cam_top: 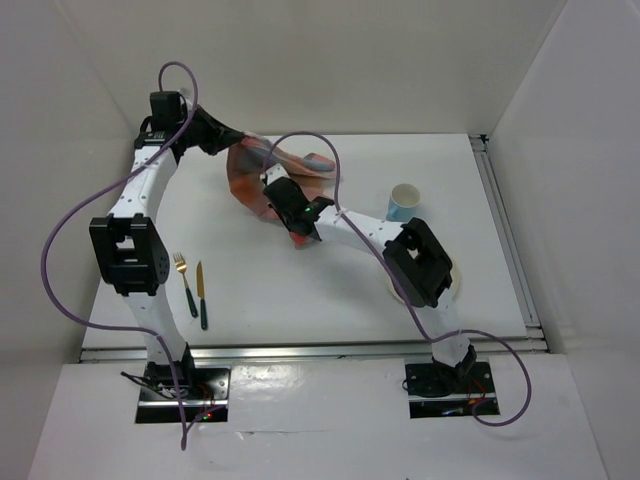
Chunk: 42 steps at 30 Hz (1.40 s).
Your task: Set the dinner table for one person
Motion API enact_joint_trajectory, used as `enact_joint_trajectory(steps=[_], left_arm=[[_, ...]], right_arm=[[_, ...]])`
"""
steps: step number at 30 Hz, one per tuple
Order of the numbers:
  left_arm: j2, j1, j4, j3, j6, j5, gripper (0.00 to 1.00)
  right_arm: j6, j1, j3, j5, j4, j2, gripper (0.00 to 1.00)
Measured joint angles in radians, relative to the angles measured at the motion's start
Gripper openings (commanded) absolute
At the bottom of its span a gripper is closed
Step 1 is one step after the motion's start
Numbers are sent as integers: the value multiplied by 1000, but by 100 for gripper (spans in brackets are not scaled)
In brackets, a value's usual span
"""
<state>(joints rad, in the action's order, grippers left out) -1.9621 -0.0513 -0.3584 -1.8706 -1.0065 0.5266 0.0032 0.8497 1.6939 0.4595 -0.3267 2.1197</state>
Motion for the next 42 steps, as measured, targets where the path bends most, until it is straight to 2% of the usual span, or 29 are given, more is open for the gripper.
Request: enact_joint_trajectory(steps=[1, 11, 18, 21, 23, 27, 30, 35, 42], left_arm=[[0, 0, 1, 6, 0, 1, 0], [0, -2, 1, 32, -18, 17, 0], [-12, -87, -5, -23, -56, 76, 0], [18, -160, 25, -2, -109, 118, 0], [77, -207, 67, 73, -156, 139, 0], [248, -298, 107, 235, -245, 175, 0], [362, -336, 131, 281, -307, 198, 0], [470, -348, 150, 246, -350, 241, 0], [398, -343, 148, 89, -357, 276, 0]], right_arm=[[0, -3, 0, -9, -5, 1, 0], [14, -35, 27, -45, -59, 3, 0], [14, -220, 266, -52, -87, -15, 0], [14, -278, 275, -33, -96, -99, 0], [14, -281, 261, -21, -98, -180, 0], [19, -240, 187, 0, -94, -389, 0], [35, -204, 166, 3, -94, -523, 0], [47, -198, 188, 4, -93, -629, 0], [30, -319, 296, -66, -80, -505, 0]])
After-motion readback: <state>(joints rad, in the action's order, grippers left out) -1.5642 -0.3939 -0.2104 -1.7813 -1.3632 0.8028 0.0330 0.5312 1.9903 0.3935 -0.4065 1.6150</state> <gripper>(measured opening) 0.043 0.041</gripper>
